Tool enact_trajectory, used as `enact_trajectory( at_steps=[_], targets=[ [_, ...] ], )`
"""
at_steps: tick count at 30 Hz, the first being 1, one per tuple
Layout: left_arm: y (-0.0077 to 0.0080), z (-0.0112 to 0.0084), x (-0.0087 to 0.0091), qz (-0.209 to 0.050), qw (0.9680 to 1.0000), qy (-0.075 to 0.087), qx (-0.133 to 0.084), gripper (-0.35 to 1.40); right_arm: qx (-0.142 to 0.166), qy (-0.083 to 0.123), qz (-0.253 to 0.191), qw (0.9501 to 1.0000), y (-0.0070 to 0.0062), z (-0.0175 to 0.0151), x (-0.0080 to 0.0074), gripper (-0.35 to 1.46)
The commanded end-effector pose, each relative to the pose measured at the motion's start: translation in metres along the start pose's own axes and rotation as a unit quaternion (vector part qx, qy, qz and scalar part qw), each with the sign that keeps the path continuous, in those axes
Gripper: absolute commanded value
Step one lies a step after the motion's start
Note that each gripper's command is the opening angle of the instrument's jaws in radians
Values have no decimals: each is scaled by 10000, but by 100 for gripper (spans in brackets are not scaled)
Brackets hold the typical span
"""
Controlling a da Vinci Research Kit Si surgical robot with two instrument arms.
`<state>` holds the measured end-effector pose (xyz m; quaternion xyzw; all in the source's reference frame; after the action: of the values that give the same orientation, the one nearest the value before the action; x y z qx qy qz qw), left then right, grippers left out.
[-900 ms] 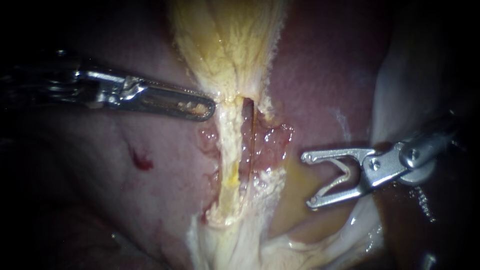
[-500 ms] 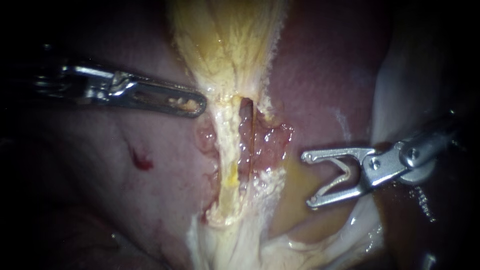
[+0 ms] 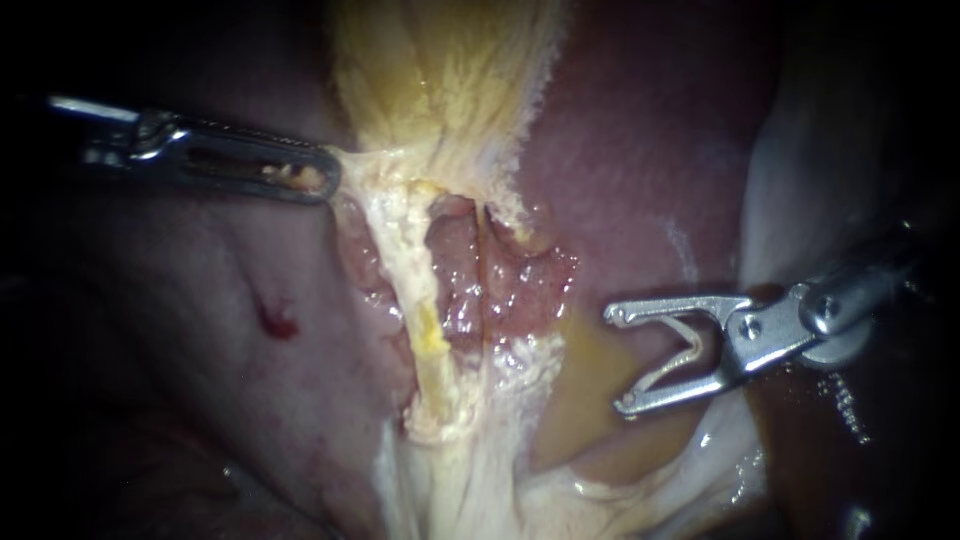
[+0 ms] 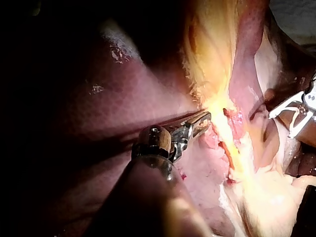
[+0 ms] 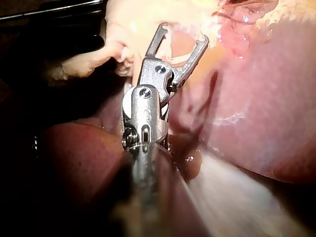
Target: Clipping first clip left tube
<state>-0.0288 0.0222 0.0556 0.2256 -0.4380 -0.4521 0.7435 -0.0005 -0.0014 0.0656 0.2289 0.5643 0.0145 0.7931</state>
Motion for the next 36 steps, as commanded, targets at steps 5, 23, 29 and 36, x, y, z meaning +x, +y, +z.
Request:
enact_trajectory(
  at_steps=[5, 23, 29, 36],
  targets=[
    [-2, 1, -3, 23, 10000, -30, 26, -35, -1, 1, 29, 10000, 0, 0, 1, 50],
    [-8, 7, -4, 13, 10000, -44, -3, -35, -59, 0, 309, 9995, 12, 60, 32, 50],
    [-8, 9, -4, 11, 10000, -46, -10, -35, -13, 12, 679, 9977, 21, 85, 41, 50],
    [-9, 10, -5, 10, 10000, -47, -12, -35, 24, 21, 1199, 9928, 30, 105, 48, 49]
  ],
)
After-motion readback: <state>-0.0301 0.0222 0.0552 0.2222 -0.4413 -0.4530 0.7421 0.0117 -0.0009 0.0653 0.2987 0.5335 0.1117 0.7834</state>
